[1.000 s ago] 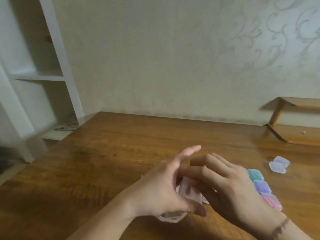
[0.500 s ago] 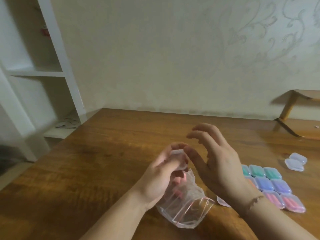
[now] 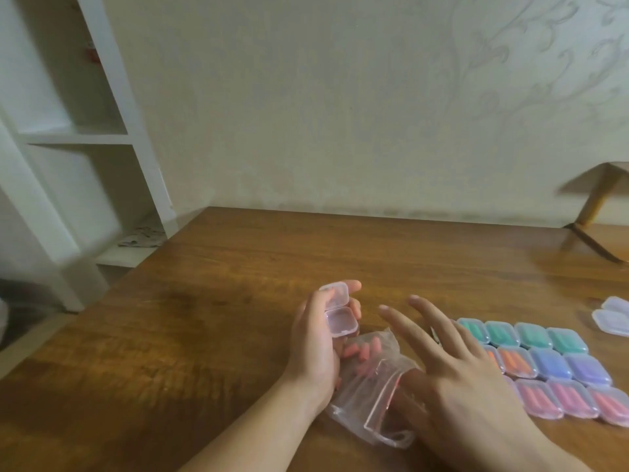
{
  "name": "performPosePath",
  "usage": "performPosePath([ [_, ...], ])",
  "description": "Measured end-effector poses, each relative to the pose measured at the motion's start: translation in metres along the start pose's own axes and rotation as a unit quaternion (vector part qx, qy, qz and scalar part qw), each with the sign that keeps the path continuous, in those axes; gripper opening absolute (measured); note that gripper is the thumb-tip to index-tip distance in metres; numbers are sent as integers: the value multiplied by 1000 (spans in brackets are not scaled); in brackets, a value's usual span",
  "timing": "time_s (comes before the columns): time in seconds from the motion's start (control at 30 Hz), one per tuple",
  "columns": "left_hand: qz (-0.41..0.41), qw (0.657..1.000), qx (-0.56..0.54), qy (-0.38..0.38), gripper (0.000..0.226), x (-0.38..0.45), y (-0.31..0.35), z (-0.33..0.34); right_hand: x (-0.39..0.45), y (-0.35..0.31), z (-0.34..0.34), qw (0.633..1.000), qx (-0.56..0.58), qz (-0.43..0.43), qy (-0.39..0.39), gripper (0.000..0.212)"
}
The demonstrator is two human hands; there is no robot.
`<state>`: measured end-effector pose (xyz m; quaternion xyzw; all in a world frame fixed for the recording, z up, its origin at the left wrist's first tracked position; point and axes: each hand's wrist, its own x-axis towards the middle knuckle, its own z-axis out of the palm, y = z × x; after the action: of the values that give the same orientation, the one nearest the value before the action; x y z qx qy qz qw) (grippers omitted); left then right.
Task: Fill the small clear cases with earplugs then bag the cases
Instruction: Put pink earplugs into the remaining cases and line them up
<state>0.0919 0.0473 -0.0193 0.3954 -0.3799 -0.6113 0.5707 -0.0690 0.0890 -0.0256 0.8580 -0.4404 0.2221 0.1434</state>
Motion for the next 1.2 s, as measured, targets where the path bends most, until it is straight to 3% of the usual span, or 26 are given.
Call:
performPosePath([
  [0.37,21,999,32,-14,30,0,-3,4,10,-6,18,995,-21,71,64,28],
  [0.63,19,1000,15,5,31,0,-4,4,8,-4,23,997,30,59,50,22],
  [0.83,36,999,-10,-18,36,3,-4,0,-6,12,-12,995,101,0,4,16],
  [0.9,52,998,6,-28,38,4,-5,-1,-7,20,-40,983,180,-1,-19,18],
  [0.97,89,994,57,-41,41,4,-5,-1,-3,23,-66,951,303,52,-30,17],
  [1.03,139,980,124,-66,43,1,-6,0,-2,24,-70,911,396,112,32,13],
  [1.1,162,968,167,-94,42,-3,-9,2,-3,19,-57,879,433,174,95,25],
  [1.2,175,957,188,-132,42,-9,-14,7,-1,6,-36,909,339,185,155,23],
])
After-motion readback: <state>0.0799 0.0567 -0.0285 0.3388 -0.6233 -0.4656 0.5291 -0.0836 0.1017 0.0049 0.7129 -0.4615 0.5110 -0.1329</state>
